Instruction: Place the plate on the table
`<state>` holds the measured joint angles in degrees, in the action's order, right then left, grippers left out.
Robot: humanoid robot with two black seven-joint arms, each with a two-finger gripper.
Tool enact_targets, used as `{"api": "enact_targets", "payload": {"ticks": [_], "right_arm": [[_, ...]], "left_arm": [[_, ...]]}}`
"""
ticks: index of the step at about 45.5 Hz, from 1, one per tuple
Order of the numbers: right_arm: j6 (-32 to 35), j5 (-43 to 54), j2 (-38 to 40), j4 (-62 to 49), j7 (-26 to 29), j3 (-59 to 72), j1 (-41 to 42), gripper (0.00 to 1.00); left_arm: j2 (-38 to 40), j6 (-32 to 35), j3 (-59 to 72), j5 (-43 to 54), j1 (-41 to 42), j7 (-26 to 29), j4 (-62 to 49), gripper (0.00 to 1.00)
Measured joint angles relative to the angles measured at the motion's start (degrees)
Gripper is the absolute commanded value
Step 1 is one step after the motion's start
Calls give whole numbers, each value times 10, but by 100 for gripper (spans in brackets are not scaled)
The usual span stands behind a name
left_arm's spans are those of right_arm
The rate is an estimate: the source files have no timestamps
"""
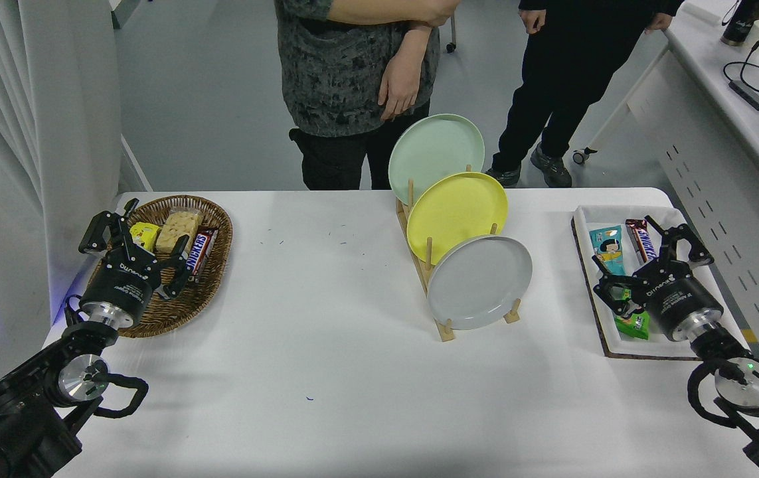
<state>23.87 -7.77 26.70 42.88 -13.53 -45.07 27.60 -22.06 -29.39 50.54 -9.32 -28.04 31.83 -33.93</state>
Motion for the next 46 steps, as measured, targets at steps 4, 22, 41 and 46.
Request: {"api": "enact_targets", "payload": {"ticks": [4,22,41,46], "right_arm": [[-6,-3,14,8,0,22,12,100],[-183,-91,108,179,-6,173,101,100],[-306,-239,159,281,-18,450,311,100],[-334,-275,157,308,-20,511,363,100]], "left_arm": [[0,0,0,0,0,0,0,98],[0,-1,-1,0,-1,0,0,98],[0,-1,-2,0,-2,0,0,98],[0,-1,-2,0,-2,0,0,98]]}}
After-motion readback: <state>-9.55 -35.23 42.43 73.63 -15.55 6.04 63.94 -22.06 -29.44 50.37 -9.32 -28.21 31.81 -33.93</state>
